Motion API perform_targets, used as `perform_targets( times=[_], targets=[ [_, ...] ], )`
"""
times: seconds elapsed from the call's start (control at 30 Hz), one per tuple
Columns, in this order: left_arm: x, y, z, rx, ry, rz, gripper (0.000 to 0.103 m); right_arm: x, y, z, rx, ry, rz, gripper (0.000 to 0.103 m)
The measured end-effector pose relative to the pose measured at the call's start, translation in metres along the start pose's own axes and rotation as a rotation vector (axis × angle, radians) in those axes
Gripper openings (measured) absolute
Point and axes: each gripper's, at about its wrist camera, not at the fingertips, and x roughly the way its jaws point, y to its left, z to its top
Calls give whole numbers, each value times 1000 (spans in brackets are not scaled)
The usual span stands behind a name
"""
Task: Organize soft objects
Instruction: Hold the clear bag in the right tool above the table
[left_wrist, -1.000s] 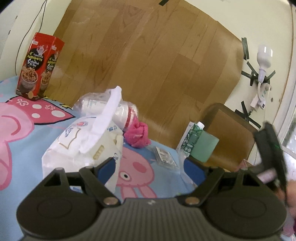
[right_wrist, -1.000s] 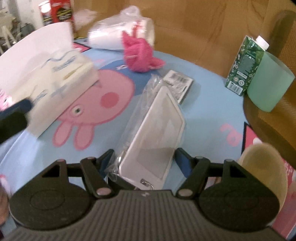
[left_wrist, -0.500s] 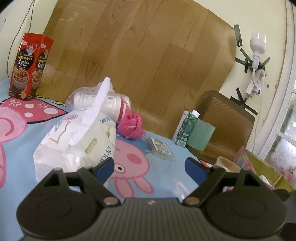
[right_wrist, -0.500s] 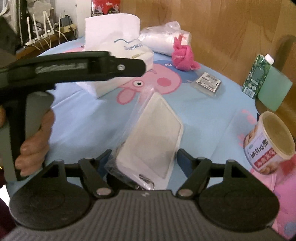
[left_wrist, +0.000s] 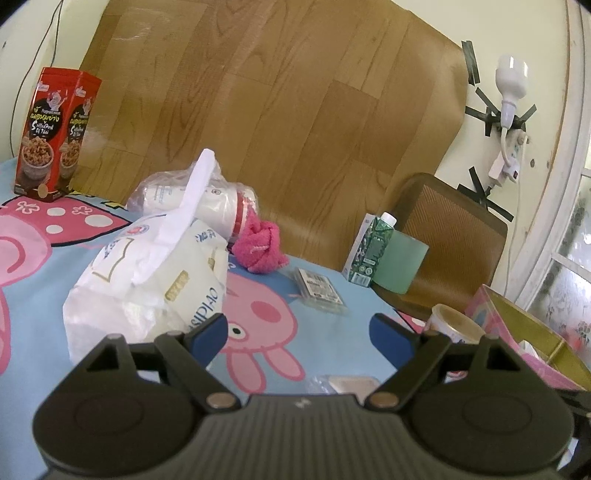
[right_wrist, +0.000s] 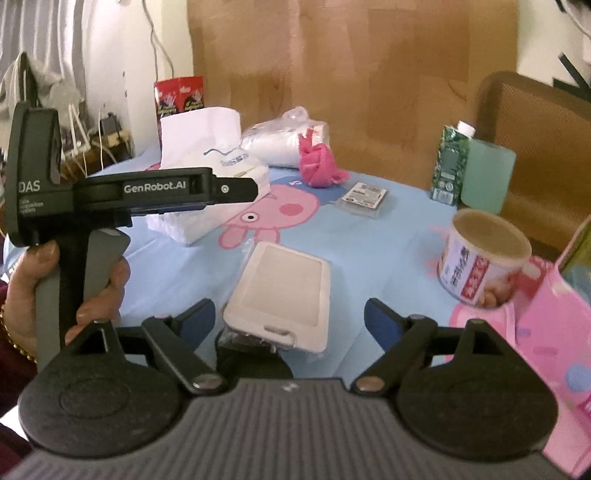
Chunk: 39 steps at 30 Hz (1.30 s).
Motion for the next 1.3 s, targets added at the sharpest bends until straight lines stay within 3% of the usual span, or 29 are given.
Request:
perform_targets(
  times=[1.3],
  targets=[
    [3, -1, -2, 6, 13, -2, 87, 1, 1, -9, 24, -7, 25, 90]
  ],
)
